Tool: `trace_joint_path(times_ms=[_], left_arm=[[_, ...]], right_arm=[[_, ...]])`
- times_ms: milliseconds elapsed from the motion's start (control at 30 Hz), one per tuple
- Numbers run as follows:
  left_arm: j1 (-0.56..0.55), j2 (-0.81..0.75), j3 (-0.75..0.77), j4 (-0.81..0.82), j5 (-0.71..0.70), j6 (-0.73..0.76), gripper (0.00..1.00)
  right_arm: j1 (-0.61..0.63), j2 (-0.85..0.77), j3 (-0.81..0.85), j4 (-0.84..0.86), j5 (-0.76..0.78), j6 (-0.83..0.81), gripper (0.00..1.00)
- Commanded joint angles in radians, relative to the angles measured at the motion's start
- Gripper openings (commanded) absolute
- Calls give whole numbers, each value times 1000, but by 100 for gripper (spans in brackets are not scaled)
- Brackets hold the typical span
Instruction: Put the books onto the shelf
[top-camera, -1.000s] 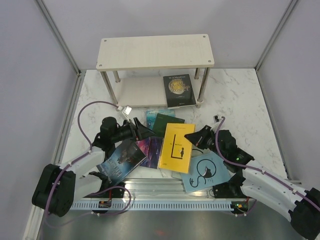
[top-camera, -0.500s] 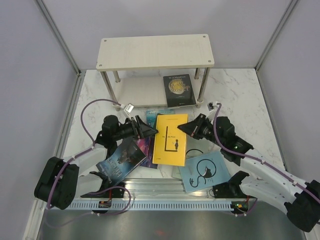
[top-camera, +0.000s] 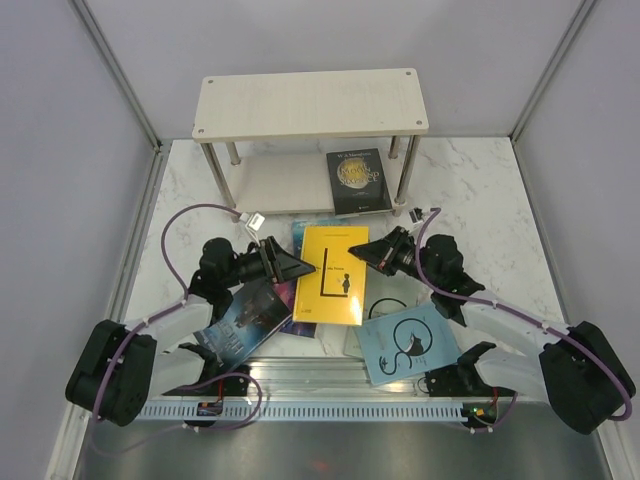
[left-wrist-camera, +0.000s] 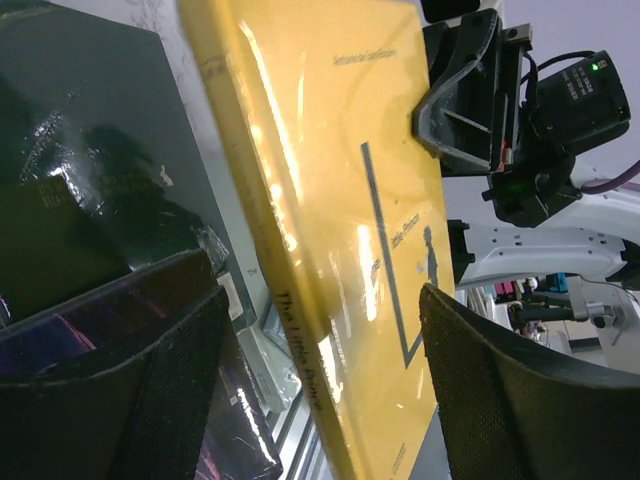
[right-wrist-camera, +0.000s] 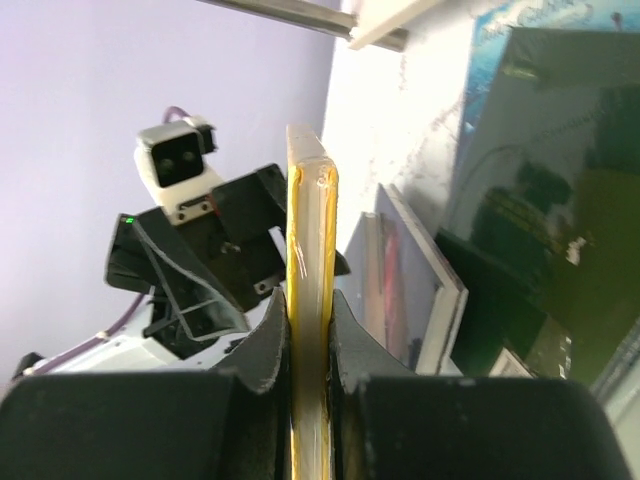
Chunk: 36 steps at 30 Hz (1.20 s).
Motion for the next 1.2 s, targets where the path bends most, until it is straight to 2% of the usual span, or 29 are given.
trace_joint_path(times_ms=[0, 100, 133, 167, 300, 400, 433, 467, 533, 567, 667, 700, 733, 767, 800, 900, 1000, 1167], left_arm=[[-4, -45, 1, -50, -3, 59, 80], [-4, -57, 4, -25, 13, 31, 59], [-6, -57, 5, -10, 20, 16, 47], [-6, -55, 5, 48, 37, -30, 44], [-6, -43, 8, 215, 71, -164, 43], [-10, -14, 36, 268, 109, -207, 44], [-10, -14, 36, 268, 109, -207, 44], [-12, -9, 36, 271, 112, -208, 44], [-12, 1, 31, 276, 114, -207, 40], [-12, 4, 22, 280, 113, -207, 36], [-12, 15, 13, 289, 105, -202, 7], [-13, 21, 13, 285, 102, -201, 2], [-12, 23, 11, 285, 99, -196, 2], [-12, 24, 10, 282, 82, -195, 2], [-13, 23, 11, 273, 68, -191, 2], [-12, 8, 36, 171, 1, -155, 2], [-12, -25, 60, 115, -64, -138, 2], [-12, -62, 100, 33, -197, -133, 2]], right_arm=[[-20, -9, 26, 237, -77, 76, 0], [-28, 23, 10, 294, -91, 86, 0], [-28, 52, 1, 324, -95, 99, 0], [-31, 72, -9, 396, -97, 105, 0], [-44, 207, -49, 585, -104, 147, 0], [-52, 340, -55, 795, -98, 216, 0], [-52, 364, -55, 795, -95, 216, 0], [-52, 390, -53, 865, -95, 242, 0], [-54, 454, -44, 921, -94, 263, 0], [-52, 474, -43, 973, -95, 282, 0], [-55, 545, -49, 1069, -97, 311, 0], [-55, 560, -53, 1082, -100, 323, 0], [-55, 580, -55, 1090, -106, 325, 4], [-55, 585, -58, 1091, -111, 325, 18], [-57, 588, -73, 1091, -109, 320, 51], [-64, 570, -130, 1088, -106, 303, 79], [-69, 563, -196, 1091, -104, 296, 85], [-64, 556, -311, 1186, -91, 337, 86]])
